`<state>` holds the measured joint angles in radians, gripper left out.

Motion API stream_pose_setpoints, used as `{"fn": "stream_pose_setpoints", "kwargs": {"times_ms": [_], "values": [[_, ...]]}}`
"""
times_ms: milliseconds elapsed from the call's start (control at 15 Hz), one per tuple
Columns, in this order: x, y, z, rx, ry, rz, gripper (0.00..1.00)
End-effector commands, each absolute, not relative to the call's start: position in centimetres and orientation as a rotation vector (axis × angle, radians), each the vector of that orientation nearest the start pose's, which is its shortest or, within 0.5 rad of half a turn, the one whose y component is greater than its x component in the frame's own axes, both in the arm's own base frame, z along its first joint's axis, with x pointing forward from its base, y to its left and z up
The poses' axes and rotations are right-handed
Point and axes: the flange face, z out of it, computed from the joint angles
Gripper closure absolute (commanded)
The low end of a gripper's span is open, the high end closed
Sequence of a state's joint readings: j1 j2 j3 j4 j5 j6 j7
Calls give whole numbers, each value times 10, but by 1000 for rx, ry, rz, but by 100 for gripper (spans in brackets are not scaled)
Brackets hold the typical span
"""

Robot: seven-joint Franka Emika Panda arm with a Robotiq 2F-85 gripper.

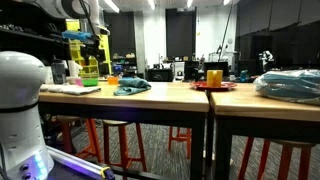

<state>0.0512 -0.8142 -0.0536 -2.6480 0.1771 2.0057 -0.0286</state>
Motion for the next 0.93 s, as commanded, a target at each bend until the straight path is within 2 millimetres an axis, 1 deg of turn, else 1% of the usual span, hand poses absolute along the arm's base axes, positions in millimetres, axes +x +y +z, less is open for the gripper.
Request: {"fn": "stream_pose_setpoints", "kwargs": {"times_ms": [0, 200, 400, 733, 867], "values": [[324, 9, 501, -2927, 31, -250, 0], [324, 9, 501, -2927, 31, -250, 0], [332, 7, 497, -2932, 9, -245, 0], [357, 2, 488, -2985, -45, -224, 0], [373, 0, 483, -3024, -48, -217, 0]]}}
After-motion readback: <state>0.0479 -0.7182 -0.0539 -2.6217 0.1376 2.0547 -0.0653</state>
